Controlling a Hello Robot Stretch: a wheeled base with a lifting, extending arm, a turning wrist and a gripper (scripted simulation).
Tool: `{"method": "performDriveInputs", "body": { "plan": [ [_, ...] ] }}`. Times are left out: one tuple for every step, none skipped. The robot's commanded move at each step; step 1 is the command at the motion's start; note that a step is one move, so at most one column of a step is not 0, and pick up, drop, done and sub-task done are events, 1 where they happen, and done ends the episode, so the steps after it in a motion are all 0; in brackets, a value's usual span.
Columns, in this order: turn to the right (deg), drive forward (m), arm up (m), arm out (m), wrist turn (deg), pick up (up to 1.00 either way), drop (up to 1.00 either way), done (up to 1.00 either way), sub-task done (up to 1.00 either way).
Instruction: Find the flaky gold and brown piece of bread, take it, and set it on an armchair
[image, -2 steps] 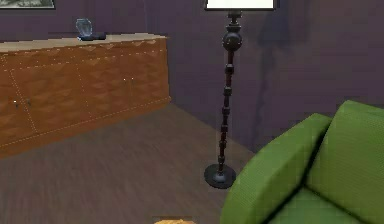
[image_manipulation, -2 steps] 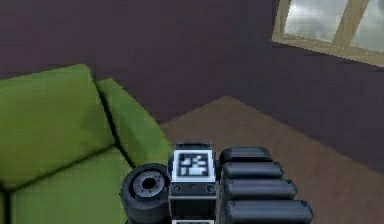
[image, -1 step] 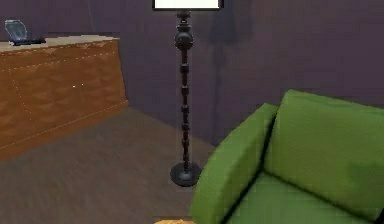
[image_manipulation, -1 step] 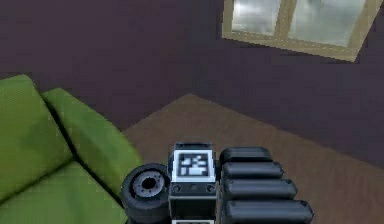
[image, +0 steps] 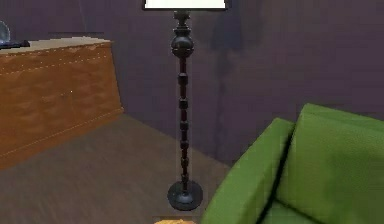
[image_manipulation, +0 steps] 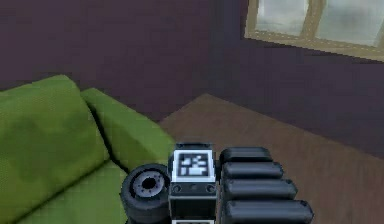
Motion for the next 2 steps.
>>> {"method": "performDriveInputs", "body": {
  "plan": [
    [6.0, 0.00, 0.00, 0.00, 0.0, 0.00, 0.00, 0.00, 0.00],
    [-12.0, 0.00, 0.00, 0.00, 0.0, 0.00, 0.00, 0.00, 0.00]
  ]
}}
